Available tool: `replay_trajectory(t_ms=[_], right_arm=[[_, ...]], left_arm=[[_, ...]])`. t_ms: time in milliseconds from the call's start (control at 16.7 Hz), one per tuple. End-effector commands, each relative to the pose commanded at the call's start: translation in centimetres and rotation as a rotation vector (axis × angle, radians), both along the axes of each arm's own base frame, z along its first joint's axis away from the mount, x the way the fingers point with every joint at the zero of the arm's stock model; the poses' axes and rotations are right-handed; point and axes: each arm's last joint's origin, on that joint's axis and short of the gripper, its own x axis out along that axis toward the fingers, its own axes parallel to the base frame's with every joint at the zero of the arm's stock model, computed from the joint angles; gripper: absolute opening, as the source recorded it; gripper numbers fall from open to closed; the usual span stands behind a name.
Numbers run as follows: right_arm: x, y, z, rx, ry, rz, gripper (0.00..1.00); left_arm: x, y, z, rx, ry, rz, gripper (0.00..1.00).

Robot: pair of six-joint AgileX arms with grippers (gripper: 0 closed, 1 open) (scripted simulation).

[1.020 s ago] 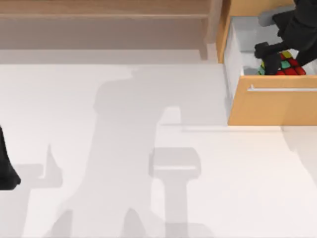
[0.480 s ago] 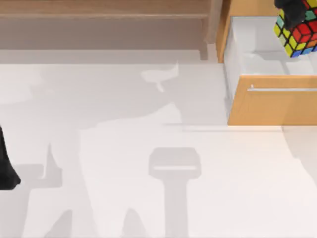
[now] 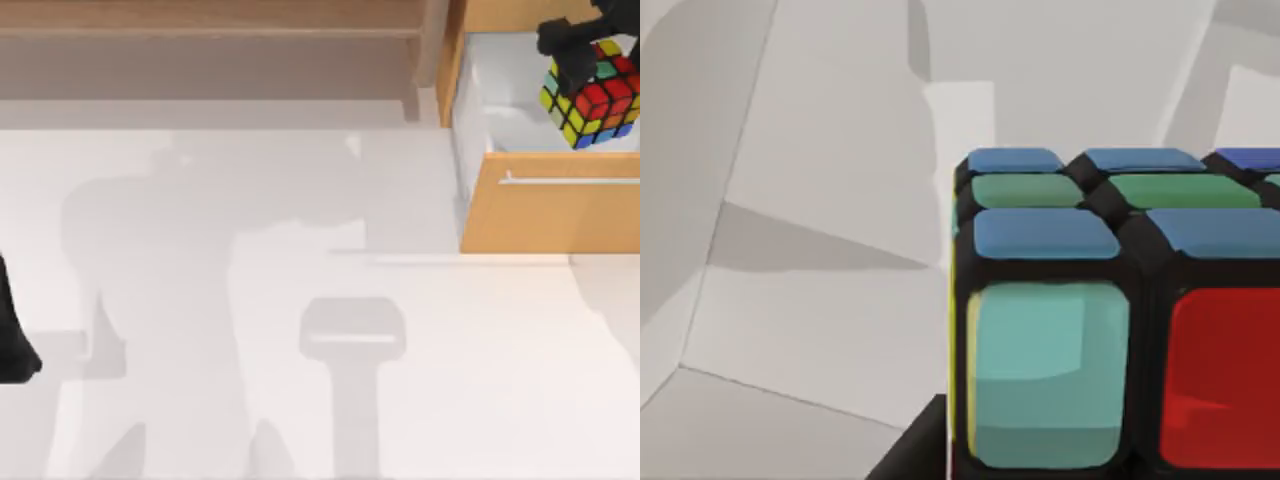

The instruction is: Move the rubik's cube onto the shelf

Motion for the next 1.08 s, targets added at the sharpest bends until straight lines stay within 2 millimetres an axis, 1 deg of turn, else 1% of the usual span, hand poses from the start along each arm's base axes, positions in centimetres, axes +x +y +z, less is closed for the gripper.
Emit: replay_trajectory(t_ms=[120,180,240,420,480,540,660,780,900,1080], right_arm=[[1.1,0.2,-3.7,0.004,0.052,0.016,0.0],[1.4,0.2,-4.8,0.008,0.067,0.023,0.0],[1.5,0.2,-5.1,0.011,0.073,0.026,0.0],[1.5,0.2,-5.1,0.011,0.073,0.026,0.0],[1.2,0.4,-4.4,0.011,0.061,0.028,0.0],[1.2,0.4,-4.4,0.011,0.061,0.028,0.0],[0.8,0.8,-3.4,0.003,0.04,0.025,0.0],[-0.2,2.0,-1.0,-0.012,-0.019,0.026,0.0],[-1.8,4.3,1.8,-0.024,-0.098,0.04,0.0],[-4.8,9.3,5.2,-0.022,-0.242,0.091,0.0]], left_arm=[[0.0,0.0,0.0,0.0,0.0,0.0,1.0],[0.0,0.0,0.0,0.0,0.0,0.0,1.0],[0.0,0.0,0.0,0.0,0.0,0.0,1.0],[0.0,0.0,0.0,0.0,0.0,0.0,1.0],[0.0,0.0,0.0,0.0,0.0,0.0,1.0],[0.0,0.0,0.0,0.0,0.0,0.0,1.0],[0.0,0.0,0.0,0.0,0.0,0.0,1.0],[0.0,0.0,0.0,0.0,0.0,0.0,1.0],[0.0,0.0,0.0,0.0,0.0,0.0,1.0],[0.0,0.0,0.0,0.0,0.0,0.0,1.0]])
